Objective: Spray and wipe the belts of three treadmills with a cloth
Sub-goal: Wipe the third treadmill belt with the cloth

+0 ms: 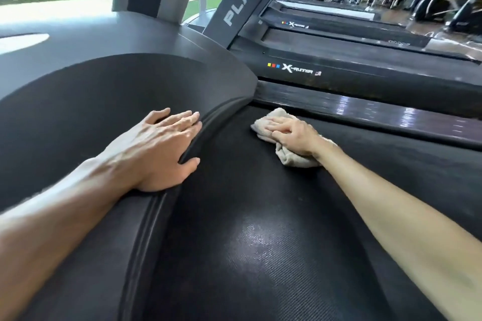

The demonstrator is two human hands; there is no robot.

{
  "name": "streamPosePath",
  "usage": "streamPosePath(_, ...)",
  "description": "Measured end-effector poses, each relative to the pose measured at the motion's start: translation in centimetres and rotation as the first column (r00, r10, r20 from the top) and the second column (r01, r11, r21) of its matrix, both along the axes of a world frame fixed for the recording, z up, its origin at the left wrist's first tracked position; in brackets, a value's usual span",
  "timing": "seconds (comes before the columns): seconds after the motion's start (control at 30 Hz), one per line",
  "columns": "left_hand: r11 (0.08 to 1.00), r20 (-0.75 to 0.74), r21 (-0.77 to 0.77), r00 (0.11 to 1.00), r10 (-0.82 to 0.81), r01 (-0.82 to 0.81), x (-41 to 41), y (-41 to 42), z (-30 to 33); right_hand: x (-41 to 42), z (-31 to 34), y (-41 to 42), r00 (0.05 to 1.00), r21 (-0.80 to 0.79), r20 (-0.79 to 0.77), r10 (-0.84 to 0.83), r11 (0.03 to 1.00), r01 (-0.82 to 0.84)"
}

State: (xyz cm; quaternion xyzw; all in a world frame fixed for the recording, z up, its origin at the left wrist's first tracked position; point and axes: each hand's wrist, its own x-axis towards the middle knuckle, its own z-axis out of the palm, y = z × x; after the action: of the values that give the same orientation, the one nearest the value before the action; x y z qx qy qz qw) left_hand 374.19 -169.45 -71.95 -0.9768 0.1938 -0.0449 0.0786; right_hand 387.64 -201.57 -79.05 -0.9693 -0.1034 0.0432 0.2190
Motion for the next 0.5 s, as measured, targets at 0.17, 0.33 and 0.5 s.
streamPosePath(0.17,1.0,0.016,0.018,1.0,-0.009,0.008,0.1,0.0,-0.2,-3.4,-0.5,-7.1,0.943,-0.057,0.081,-0.323,0.943,0.328)
streamPosePath(0.33,1.0,0.028,0.016,1.0,-0.012,0.012,0.2,0.0,-0.4,-0.2,0.3,-3.5,0.876,-0.069,0.126,-0.466,0.877,0.476)
streamPosePath(0.5,0.999,0.044,-0.005,0.998,-0.041,0.041,0.5,0.5,-0.7,-1.7,-0.4,-4.7,0.994,-0.015,0.034,-0.105,0.994,0.105)
